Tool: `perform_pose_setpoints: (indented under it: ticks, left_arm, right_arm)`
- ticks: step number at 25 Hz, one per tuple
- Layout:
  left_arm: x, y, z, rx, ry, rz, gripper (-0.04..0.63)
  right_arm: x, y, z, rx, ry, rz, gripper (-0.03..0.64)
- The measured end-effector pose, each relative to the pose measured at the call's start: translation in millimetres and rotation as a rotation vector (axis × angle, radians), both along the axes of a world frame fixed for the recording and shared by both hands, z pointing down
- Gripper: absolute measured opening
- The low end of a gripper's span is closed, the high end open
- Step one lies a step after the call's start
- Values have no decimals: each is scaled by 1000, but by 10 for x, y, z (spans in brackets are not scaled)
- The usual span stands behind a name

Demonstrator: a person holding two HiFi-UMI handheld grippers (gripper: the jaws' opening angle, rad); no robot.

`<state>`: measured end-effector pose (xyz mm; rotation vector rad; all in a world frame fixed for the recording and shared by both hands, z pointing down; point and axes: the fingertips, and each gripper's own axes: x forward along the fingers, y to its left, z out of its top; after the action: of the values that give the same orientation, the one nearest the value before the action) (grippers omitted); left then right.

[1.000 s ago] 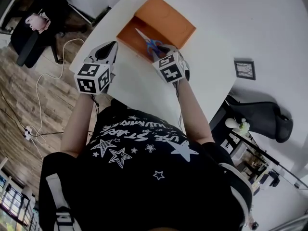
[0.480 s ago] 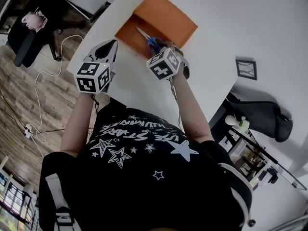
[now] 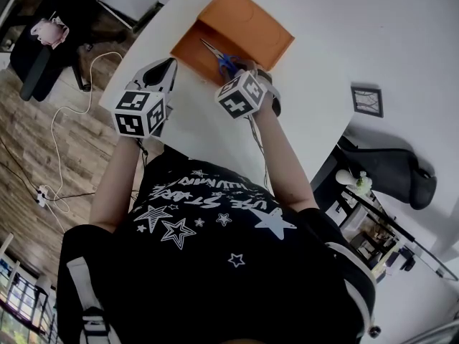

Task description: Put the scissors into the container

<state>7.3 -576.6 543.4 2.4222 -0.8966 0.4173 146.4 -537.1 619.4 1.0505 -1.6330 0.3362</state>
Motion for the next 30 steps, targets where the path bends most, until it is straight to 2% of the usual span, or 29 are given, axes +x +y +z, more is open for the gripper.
perform_pose_setpoints:
  ticks: [8,15,23,30]
  left_arm:
    - [-85,68,-82,15,12,-15,18]
    - [-223,244,-275,50,28,0,18]
    - [-199,571,-661,115,41,50,18]
    - [-152,972,-973,162,47,57,18]
  right_arm:
    - [-33,55,-117,38,-27,27,98]
    - [-22,182,-487,142,-74,110,98]
    - [18,492,-1125,324,-243,251,97]
    - [121,900,-1522,427,-365,327,83]
